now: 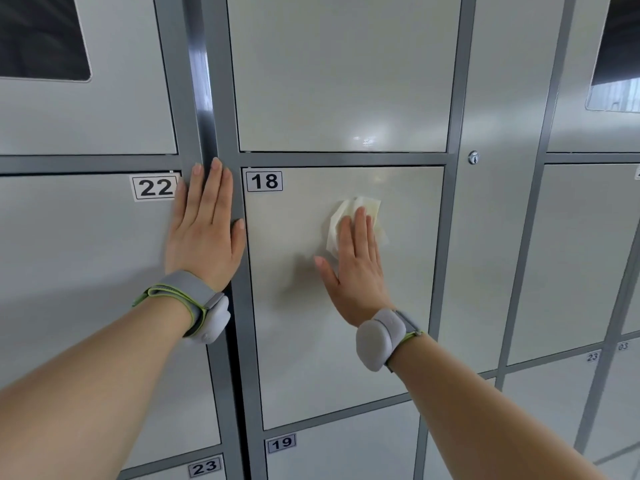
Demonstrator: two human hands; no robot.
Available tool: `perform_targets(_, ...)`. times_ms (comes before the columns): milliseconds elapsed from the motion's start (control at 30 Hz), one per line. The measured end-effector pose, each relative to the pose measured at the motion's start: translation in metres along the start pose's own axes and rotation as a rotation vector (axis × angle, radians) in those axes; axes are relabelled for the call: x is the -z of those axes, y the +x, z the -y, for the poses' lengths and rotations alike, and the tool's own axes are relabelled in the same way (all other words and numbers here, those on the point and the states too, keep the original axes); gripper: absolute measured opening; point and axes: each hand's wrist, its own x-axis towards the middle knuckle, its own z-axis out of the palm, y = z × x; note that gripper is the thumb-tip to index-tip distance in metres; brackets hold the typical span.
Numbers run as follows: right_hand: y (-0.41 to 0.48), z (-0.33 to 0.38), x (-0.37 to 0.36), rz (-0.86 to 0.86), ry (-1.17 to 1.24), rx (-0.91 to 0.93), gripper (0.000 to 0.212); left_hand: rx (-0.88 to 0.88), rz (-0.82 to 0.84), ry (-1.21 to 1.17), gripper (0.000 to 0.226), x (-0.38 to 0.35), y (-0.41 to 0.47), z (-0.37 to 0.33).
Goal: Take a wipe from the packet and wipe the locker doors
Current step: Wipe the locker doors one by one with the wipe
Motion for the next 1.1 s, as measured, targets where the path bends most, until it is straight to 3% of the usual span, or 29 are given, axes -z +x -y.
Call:
perform_targets(133,-0.011,0.000,-0.004,0.039,-0.011,0.007,0.099,-0.034,0.013,0.016,0.062,-0.003,-0.008,0.004)
perform_targets(367,0.037,0.023,0.018,-0.042,0.049,-0.039,0.073,-0.012,-0.028,0.025,0.061,-0.009,-0.011,0.001)
perform_targets(533,0.016,0.022,-0.007,-0.090,-0.043,-0.003,0.087,-0.014,-0.036,0.017,0.061,-0.010,-0.011,0.001)
perform_targets(767,0.002,0.033,-0.017,-0.012,-0.054,-0.028,0.093,-0.014,-0.045,0.012,0.061,-0.011,-0.012,0.002)
perform_targets(933,0.031,0.048,-0.002,-0.056,0.022,-0.081,0.080,-0.023,-0.049,-0.016,0.060,-0.010,-0.013,0.003)
perform_targets(1100,0.009,0.043,-0.020,-0.075,-0.051,-0.014,0.089,-0.027,-0.026,-0.025,0.060,-0.009,-0.014,0.005)
